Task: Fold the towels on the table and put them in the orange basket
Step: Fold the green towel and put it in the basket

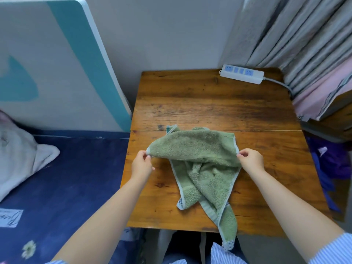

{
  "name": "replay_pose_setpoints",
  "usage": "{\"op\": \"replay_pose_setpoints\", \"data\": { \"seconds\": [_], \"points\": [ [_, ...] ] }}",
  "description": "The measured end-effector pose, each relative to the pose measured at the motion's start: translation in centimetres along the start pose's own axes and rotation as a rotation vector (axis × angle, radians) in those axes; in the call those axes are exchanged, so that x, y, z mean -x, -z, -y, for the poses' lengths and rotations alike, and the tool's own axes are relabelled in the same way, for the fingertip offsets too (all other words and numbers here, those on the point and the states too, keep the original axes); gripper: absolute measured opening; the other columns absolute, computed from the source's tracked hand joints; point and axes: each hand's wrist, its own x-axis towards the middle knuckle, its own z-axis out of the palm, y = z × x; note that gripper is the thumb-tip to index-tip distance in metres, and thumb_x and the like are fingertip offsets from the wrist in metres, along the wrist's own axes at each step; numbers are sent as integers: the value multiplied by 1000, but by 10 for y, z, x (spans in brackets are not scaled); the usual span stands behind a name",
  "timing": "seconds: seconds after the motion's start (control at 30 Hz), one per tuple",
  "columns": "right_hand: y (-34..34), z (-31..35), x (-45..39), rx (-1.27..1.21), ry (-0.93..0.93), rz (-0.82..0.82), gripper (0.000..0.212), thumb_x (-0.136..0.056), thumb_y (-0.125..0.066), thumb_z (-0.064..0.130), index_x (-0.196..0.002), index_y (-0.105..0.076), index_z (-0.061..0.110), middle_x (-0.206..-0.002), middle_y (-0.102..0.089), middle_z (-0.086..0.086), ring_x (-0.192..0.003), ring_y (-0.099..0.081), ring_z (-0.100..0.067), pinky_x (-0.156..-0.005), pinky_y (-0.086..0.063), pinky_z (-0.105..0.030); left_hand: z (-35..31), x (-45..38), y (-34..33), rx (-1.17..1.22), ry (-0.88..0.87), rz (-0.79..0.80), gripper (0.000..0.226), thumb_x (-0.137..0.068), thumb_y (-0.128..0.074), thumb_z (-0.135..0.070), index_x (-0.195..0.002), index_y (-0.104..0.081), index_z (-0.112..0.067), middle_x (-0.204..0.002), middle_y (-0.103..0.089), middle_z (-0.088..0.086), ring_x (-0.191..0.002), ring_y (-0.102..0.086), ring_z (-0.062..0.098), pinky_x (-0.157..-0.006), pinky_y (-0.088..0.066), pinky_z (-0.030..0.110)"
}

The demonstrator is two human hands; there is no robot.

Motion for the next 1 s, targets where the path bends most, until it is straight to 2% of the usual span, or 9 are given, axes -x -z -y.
{"op": "replay_pose_setpoints", "data": {
  "seconds": [0.23, 0.3, 0.37, 0.43, 0.5, 0.57, 0.73, 0.87, 1.0],
  "points": [
    [61, 54, -20, -186, 21, -123, 14, -86, -53, 7, -90, -66, 3, -95, -63, -17, -82, -56, -28, -71, -42, -28, -43, -16, 34, -51, -72, -79, 15, -98, -30, -14, -98, -45, -16, -85, -56, 9, -52, -52, 11, -49, -34, 23],
    [81, 79, -26, -254, 56, -127, 13, -85, -52, 5, -80, -63, 6, -82, -60, -14, -61, -54, -22, -54, -44, -21, -68, -21, 41, -47, -96, -80, 14, -98, -30, -13, -97, -44, -17, -85, -55, 6, -51, -54, 11, -48, -36, 24],
    [101, 111, -32, -356, 82, -118, 24, -86, -49, 2, -65, -54, 12, -71, -54, -8, -52, -49, -14, -35, -39, -15, -99, -29, 49, -14, -118, -71, 14, -98, -30, -11, -99, -44, -15, -81, -54, 5, -45, -56, 10, -44, -39, 24],
    [118, 147, -38, -452, 109, -106, 31, -86, -46, 0, -60, -47, 17, -64, -49, -5, -51, -48, -13, -32, -38, -12, -136, -37, 56, 74, -131, -75, 16, -97, -30, -8, -100, -46, -9, -73, -52, 4, -33, -55, 6, -38, -45, 21],
    [134, 186, -42, -545, 149, -97, 32, -87, -43, -2, -61, -44, 16, -61, -47, -5, -51, -48, -13, -36, -42, -14, -176, -43, 66, 149, -182, -123, 18, -96, -33, -6, -89, -50, -6, -72, -54, 5, -29, -54, 3, -45, -50, 19],
    [149, 222, -44, -647, 201, -77, 32, -88, -41, -2, -62, -42, 15, -62, -46, -6, -52, -48, -14, -42, -45, -16, -215, -44, 76, 194, -257, -156, 18, -94, -36, -6, -84, -51, -7, -83, -58, 9, -42, -59, 8, -61, -54, 25],
    [190, 290, -51, -815, 363, -140, 29, -89, -42, 1, -65, -43, 18, -68, -47, -1, -57, -49, -11, -53, -47, -20, -297, -44, 107, 176, -539, -266, 27, -91, -49, -10, -116, -53, 1, -113, -62, 19, -99, -63, 30, -96, -48, 41],
    [214, 305, -59, -899, 422, -199, 28, -88, -41, 3, -66, -43, 19, -69, -46, 0, -56, -48, -12, -55, -46, -22, -322, -46, 123, 183, -665, -416, 27, -93, -46, -10, -116, -53, 2, -113, -61, 22, -105, -60, 34, -96, -46, 45],
    [203, 280, -71, -741, 409, -214, 29, -85, -42, 3, -60, -43, 17, -60, -42, -3, -52, -40, -16, -50, -36, -27, -294, -58, 119, 108, -595, -422, 26, -92, -44, -11, -109, -58, 2, -108, -63, 24, -100, -61, 37, -92, -48, 45]
  ]
}}
